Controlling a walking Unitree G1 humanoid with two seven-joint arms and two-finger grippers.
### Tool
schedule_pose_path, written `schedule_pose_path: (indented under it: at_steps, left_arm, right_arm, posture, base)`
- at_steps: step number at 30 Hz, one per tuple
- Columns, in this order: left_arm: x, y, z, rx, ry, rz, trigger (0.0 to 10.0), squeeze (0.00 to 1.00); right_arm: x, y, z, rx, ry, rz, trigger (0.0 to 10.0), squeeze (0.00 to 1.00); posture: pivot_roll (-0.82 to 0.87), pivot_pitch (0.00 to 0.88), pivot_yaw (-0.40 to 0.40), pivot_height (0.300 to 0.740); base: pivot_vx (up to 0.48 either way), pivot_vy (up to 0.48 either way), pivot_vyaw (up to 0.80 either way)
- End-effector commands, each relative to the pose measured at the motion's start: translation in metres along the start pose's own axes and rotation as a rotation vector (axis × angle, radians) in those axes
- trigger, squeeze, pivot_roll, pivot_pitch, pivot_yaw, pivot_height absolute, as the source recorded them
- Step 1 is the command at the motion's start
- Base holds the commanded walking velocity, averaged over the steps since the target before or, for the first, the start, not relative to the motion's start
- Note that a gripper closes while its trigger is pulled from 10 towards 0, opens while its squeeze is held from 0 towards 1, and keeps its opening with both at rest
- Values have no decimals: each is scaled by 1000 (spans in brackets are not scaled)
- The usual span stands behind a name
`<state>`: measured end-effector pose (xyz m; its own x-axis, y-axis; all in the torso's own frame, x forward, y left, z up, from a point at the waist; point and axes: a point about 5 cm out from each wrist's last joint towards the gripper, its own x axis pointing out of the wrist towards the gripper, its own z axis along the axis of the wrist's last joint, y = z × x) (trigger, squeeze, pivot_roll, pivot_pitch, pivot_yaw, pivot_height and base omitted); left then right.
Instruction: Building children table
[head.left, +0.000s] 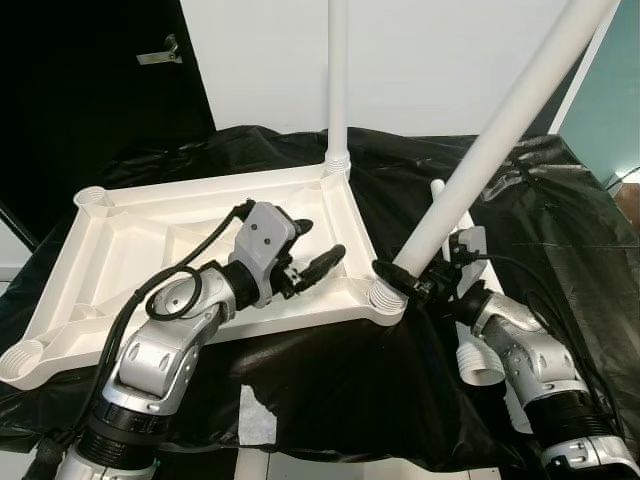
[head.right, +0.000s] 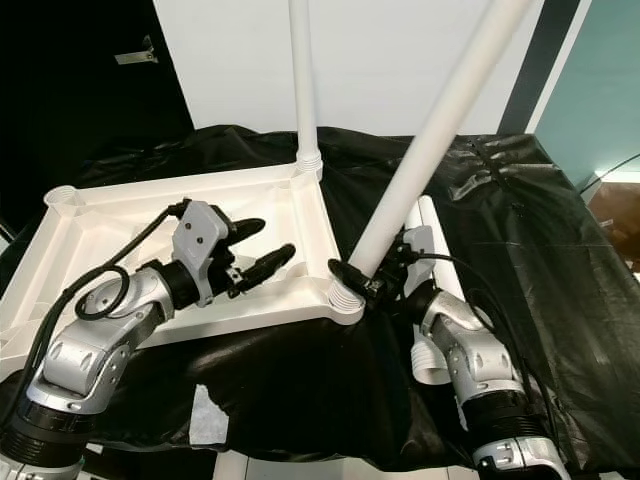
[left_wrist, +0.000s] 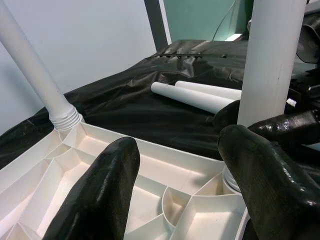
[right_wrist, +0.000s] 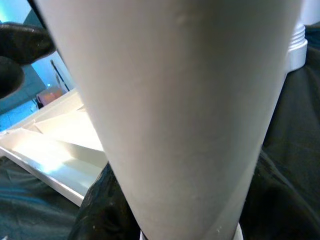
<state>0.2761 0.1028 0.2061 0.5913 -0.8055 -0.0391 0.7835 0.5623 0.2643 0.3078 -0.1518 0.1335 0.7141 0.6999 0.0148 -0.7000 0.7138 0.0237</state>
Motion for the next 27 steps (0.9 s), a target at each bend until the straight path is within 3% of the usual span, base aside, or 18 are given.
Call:
schedule_pose_path:
  at_steps: [1,2,6,9,14,17,27]
  left_arm:
    - [-1,-3,-1,-6,6,-31,10000,0]
    - [-1,-4,-2,-10,9,-35,10000,0]
    - [-3,-15,-9,-50,29,-92,10000,0]
    - [-4,-18,-11,-66,37,-114,10000,0]
    - [-13,-35,-21,-90,96,-244,10000,0]
    - [-14,-36,-22,-87,102,-250,10000,0]
    - [-14,-35,-20,-81,106,-245,10000,0]
  right_arm:
    - [-10,-3,-26,-53,165,-33,10000,0]
    - [-10,0,-27,-117,185,-6,10000,0]
    - [-10,6,-31,-185,214,49,10000,0]
    - [-10,7,-32,-194,220,56,10000,0]
    - [-10,9,-35,-195,230,62,10000,0]
    - [-10,9,-35,-195,229,60,10000,0]
    - [-4,2,-30,16,152,-46,10000,0]
  posture:
    - [-22,26,28,740]
    - [-21,24,25,740]
    - [-20,20,23,740]
    - [-20,20,23,740]
    - [-16,20,25,740]
    - [-16,20,25,740]
    - [-16,20,28,740]
  base:
    - [0,0,0]
    - [0,0,0]
    - [0,0,0]
    - [0,0,0]
    - [0,0,0]
    - [0,0,0]
    - [0,0,0]
